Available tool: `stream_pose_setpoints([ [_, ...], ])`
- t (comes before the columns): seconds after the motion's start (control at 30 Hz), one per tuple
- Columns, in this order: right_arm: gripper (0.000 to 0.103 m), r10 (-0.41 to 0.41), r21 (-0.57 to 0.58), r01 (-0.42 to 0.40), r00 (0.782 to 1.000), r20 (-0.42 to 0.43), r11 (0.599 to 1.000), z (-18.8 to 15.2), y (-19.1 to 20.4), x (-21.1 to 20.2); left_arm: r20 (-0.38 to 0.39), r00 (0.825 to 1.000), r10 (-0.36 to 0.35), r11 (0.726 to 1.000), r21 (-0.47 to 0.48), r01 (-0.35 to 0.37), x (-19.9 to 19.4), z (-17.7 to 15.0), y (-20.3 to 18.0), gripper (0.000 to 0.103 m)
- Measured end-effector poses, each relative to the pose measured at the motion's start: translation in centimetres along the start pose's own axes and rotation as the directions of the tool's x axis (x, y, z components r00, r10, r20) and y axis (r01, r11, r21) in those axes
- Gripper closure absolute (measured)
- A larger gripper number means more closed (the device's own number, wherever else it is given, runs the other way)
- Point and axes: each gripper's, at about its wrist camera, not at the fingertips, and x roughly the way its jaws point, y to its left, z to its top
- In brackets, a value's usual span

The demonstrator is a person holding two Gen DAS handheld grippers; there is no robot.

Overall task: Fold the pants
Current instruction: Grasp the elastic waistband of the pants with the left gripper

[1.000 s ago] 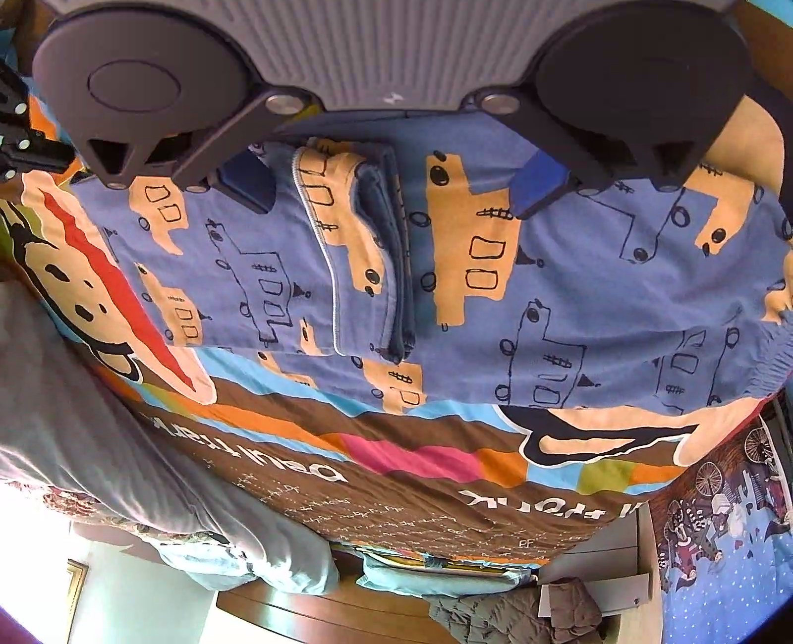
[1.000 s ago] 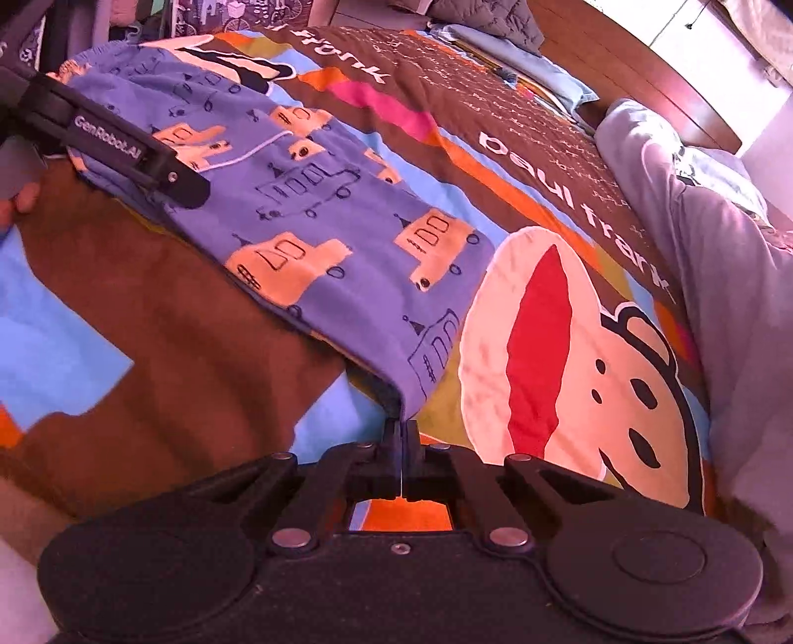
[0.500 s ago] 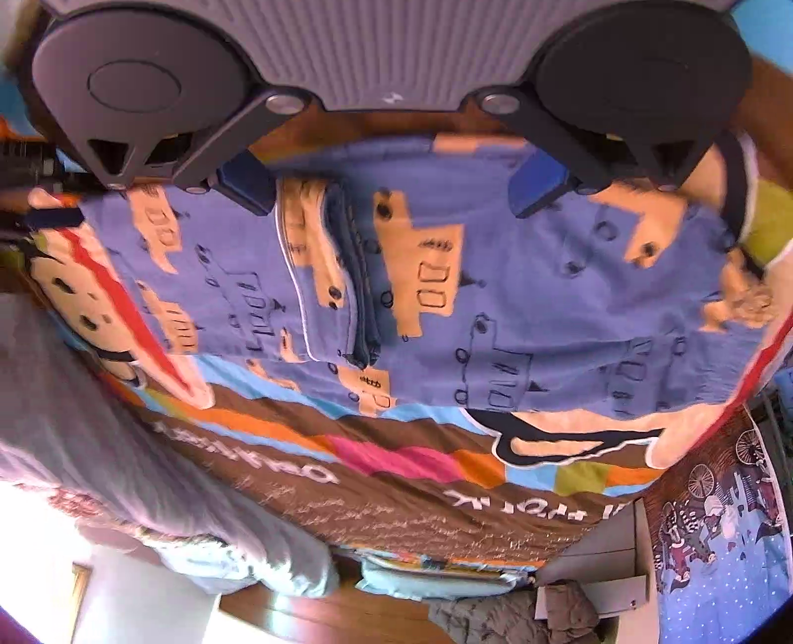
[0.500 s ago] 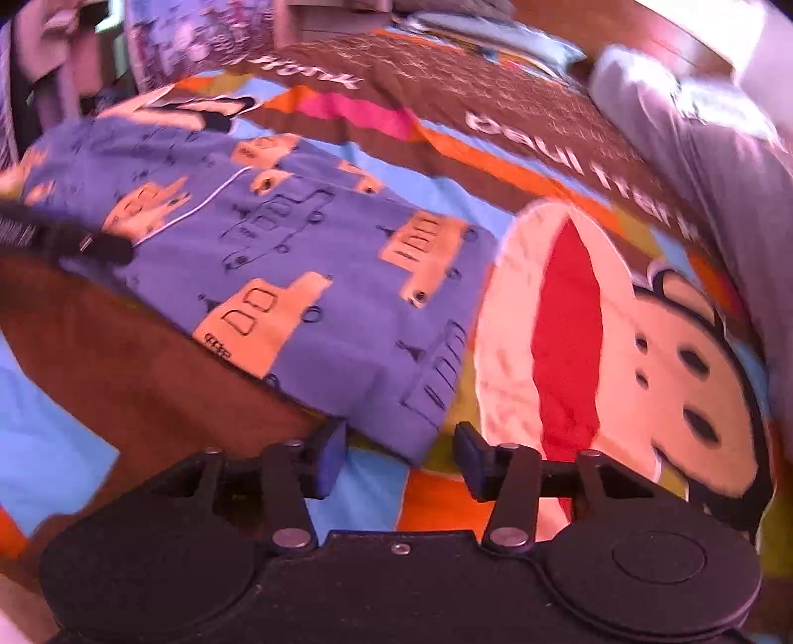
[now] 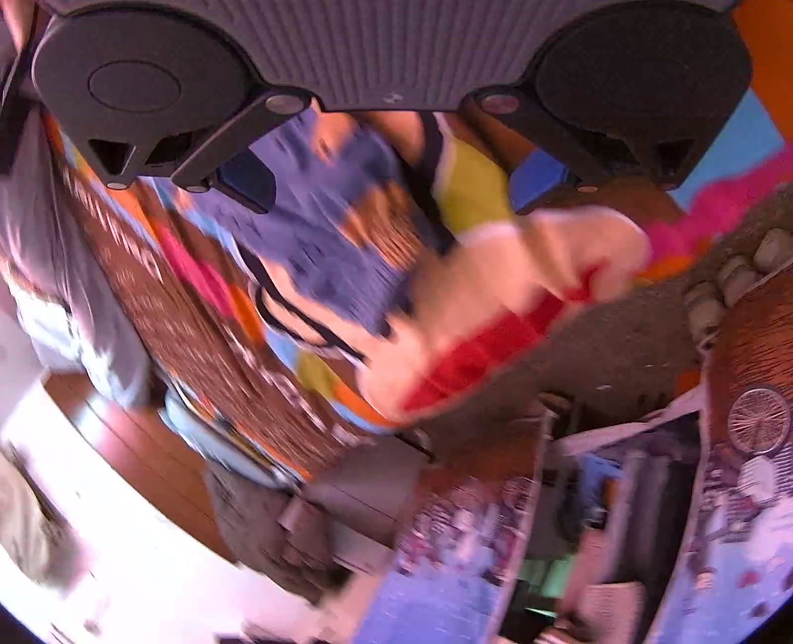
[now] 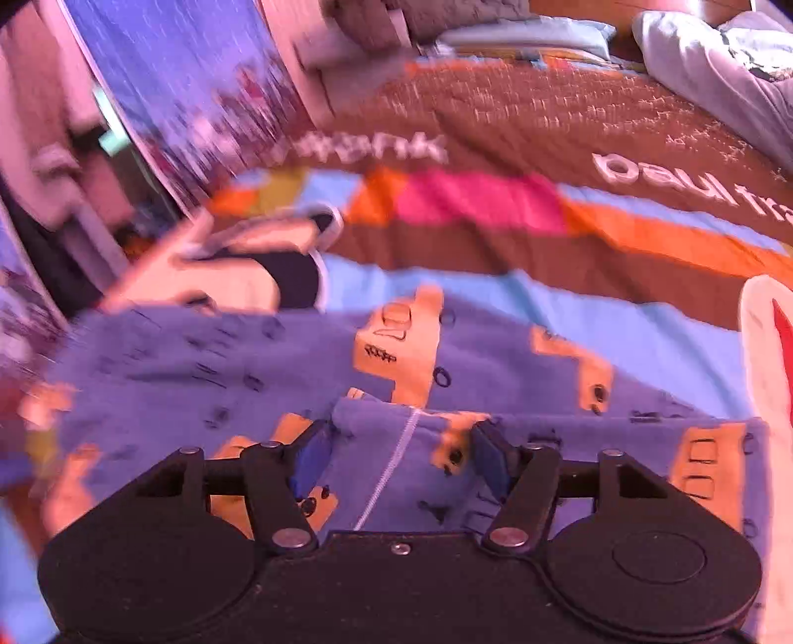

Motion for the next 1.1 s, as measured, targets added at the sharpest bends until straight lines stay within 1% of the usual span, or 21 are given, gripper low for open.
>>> stream_pose_setpoints([
  [0.03,0.034,-0.023,-0.021,0.023,1.0,0.01,1.0,0.1,0.6,0.0,-0.002,1.0,-0.022,0.999,-0.035,0.022,0.0,0.5,0.7,0.003],
  [0.07,0.037,-0.04,-0.031,0.041,0.999,0.022,0.999,0.2,1.2,-0.5,-0.013,0.998,-0.06,0.996,-0.065,0.059,0.2,0.9,1.3,0.007],
  [0.13,0.037,0.008,-0.033,-0.004,0.995,0.103,0.999,-0.3,1.8,-3.2,-0.029,0.985,-0.172,0.976,-0.138,0.167,0.0,1.6,2.5,0.013],
  [0.17,0.034,0.039,-0.048,-0.031,0.986,0.163,0.998,-0.8,2.1,-5.2,-0.028,0.976,-0.218,0.963,-0.166,0.21,-0.1,1.7,2.9,0.013],
  [0.2,0.032,0.041,-0.071,-0.027,0.978,0.206,0.997,-1.4,2.4,-6.6,-0.028,0.967,-0.252,0.952,-0.187,0.242,-0.2,1.8,3.2,0.013],
  [0.23,0.03,0.024,-0.09,-0.003,0.972,0.234,0.996,-2.0,2.5,-7.8,-0.032,0.962,-0.271,0.945,-0.2,0.259,-0.2,1.6,3.4,0.013],
  [0.27,0.03,-0.015,-0.102,0.043,0.965,0.262,0.994,-3.0,2.7,-9.1,-0.041,0.96,-0.276,0.943,-0.205,0.262,0.1,1.5,3.5,0.013],
  [0.33,0.03,-0.063,-0.095,0.093,0.959,0.275,0.991,-4.9,2.6,-10.0,-0.061,0.964,-0.259,0.949,-0.2,0.242,0.7,0.9,3.4,0.013],
  [0.4,0.03,-0.098,-0.041,0.111,0.965,0.245,0.993,-6.8,1.9,-9.3,-0.058,0.969,-0.239,0.956,-0.19,0.224,1.4,0.8,3.2,0.013],
  [0.43,0.03,-0.085,0.019,0.083,0.977,0.197,0.996,-7.8,1.1,-8.3,-0.053,0.972,-0.23,0.958,-0.188,0.216,1.7,0.8,3.0,0.013],
  [0.47,0.029,-0.051,0.09,0.039,0.99,0.133,0.995,-8.4,0.4,-6.9,-0.052,0.974,-0.22,0.96,-0.19,0.207,1.8,0.8,2.9,0.013],
  [0.5,0.029,-0.05,0.114,0.036,0.991,0.123,0.993,-8.7,0.2,-6.5,-0.055,0.976,-0.211,0.961,-0.195,0.196,2.2,0.9,3.0,0.013],
  [0.53,0.026,-0.053,0.11,0.038,0.989,0.135,0.993,-8.4,0.4,-6.7,-0.059,0.977,-0.204,0.962,-0.2,0.188,2.2,0.9,2.9,0.013],
  [0.57,0.018,-0.044,0.114,0.027,0.988,0.151,0.993,-8.2,0.4,-6.8,-0.065,0.978,-0.197,0.962,-0.207,0.18,2.2,1.0,3.0,0.013],
  [0.6,0.014,-0.033,0.115,0.017,0.989,0.141,0.993,-8.5,0.6,-6.8,-0.069,0.979,-0.191,0.962,-0.214,0.172,2.4,1.0,3.0,0.013],
  [0.67,0.012,-0.038,0.092,0.028,0.993,0.111,0.995,-8.9,1.1,-6.4,-0.073,0.98,-0.186,0.962,-0.218,0.167,2.4,1.0,3.1,0.012],
  [0.8,0.011,-0.061,0.06,0.055,0.992,0.107,0.997,-9.2,1.7,-6.4,-0.075,0.982,-0.175,0.966,-0.205,0.157,2.1,1.1,2.9,0.011],
  [0.9,0.01,-0.054,0.066,0.047,0.993,0.101,0.997,-8.8,1.6,-6.1,-0.075,0.988,-0.137,0.978,-0.169,0.123,1.8,1.2,2.6,0.011],
  [1.0,0.007,-0.05,0.061,0.044,0.994,0.095,0.997,-8.9,1.7,-6.1,-0.081,0.99,-0.113,0.985,-0.138,0.101,1.9,1.2,2.4,0.01],
  [1.07,0.001,-0.045,0.047,0.041,0.995,0.087,0.998,-8.8,2.0,-5.8,-0.082,0.991,-0.108,0.988,-0.121,0.097,1.9,1.2,2.1,0.01],
  [1.1,0.001,-0.04,0.037,0.037,0.996,0.079,0.999,-8.7,2.1,-5.7,-0.08,0.991,-0.104,0.989,-0.111,0.095,1.9,1.2,2.0,0.01],
])
